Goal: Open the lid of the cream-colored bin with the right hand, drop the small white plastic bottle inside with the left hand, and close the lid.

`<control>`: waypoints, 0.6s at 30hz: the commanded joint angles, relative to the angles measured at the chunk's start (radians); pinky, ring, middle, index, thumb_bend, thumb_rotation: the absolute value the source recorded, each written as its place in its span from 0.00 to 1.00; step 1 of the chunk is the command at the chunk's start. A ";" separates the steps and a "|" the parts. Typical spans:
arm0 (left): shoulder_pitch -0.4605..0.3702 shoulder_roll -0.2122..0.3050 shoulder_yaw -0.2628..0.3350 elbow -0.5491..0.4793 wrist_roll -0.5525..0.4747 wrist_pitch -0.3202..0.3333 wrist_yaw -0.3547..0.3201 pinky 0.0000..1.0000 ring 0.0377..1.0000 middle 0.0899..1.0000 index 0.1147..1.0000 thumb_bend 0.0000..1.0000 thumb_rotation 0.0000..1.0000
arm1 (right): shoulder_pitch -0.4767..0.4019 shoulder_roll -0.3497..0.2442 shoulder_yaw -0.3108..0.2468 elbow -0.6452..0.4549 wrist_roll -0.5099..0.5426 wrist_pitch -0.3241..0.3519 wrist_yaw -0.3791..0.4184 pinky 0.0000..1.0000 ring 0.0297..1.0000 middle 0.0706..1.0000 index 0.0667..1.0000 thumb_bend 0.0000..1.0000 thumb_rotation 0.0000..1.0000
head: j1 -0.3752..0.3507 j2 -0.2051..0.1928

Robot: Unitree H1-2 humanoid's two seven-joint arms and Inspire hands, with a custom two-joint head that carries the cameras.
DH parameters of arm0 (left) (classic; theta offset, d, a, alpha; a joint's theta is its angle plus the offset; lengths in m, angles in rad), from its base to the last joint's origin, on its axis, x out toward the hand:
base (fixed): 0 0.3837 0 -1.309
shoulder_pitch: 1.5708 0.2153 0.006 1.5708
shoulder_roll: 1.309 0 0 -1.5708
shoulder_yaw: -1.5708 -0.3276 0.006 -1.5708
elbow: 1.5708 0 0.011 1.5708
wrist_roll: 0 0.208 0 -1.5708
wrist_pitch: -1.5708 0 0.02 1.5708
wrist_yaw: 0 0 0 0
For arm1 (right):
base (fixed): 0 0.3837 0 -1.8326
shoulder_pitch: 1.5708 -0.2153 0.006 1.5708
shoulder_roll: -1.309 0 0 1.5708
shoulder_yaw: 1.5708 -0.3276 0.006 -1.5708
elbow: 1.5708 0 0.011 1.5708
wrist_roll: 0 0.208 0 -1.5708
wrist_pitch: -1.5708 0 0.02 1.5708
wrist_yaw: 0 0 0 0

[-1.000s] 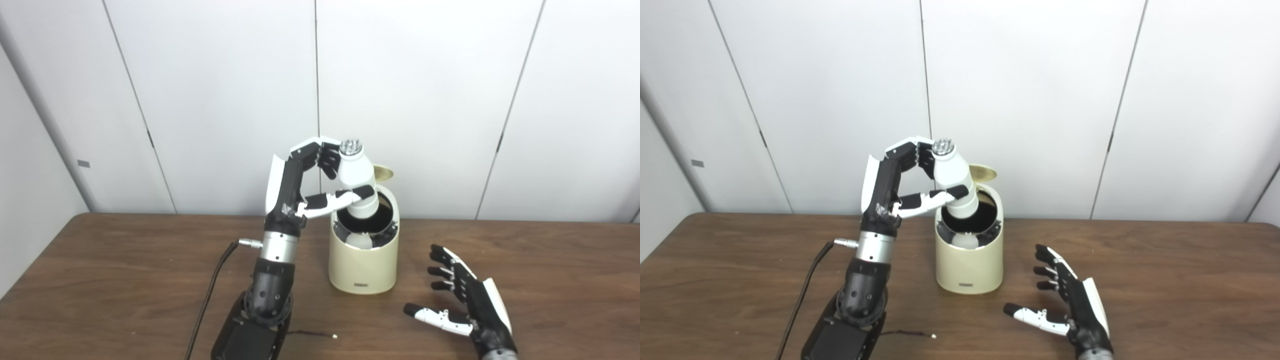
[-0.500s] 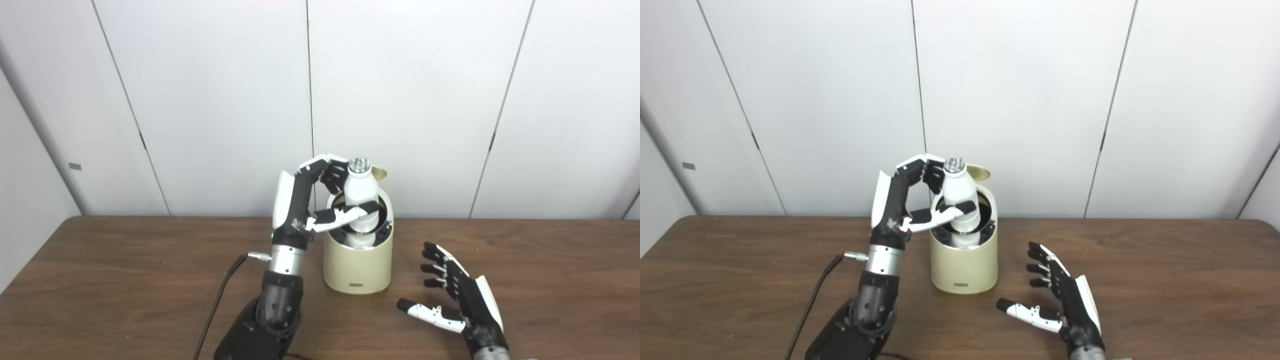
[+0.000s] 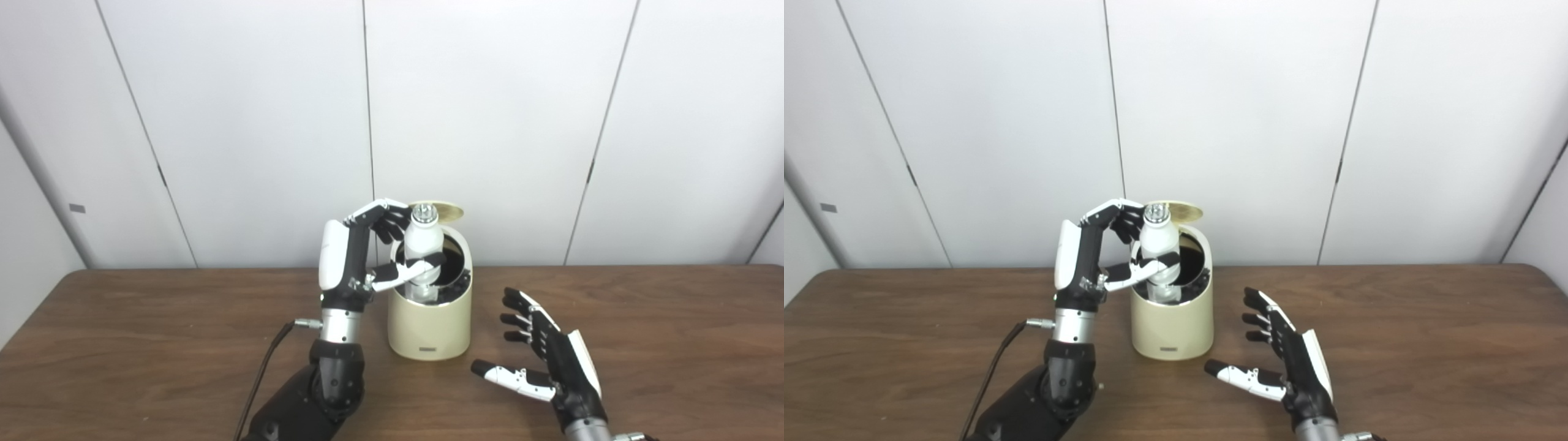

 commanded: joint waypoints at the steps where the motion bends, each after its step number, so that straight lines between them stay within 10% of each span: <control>1: -0.070 0.017 -0.031 0.010 0.030 -0.024 0.084 0.35 0.38 0.40 0.45 0.50 0.00 | -0.020 0.007 0.001 -0.041 -0.001 -0.013 -0.007 0.70 0.78 0.84 0.84 0.76 0.27 | -0.004 0.002; 13: -0.090 0.023 -0.151 0.104 -0.032 -0.024 0.167 0.35 0.38 0.42 0.45 0.50 0.00 | -0.017 0.008 0.000 -0.055 -0.002 -0.009 -0.006 0.70 0.77 0.84 0.83 0.76 0.27 | -0.007 0.011; 18: -0.073 0.019 -0.125 0.120 -0.085 -0.024 0.081 0.39 0.41 0.43 0.45 0.50 0.00 | -0.021 0.004 -0.001 -0.059 0.003 -0.010 -0.003 0.69 0.76 0.83 0.83 0.76 0.27 | -0.001 0.017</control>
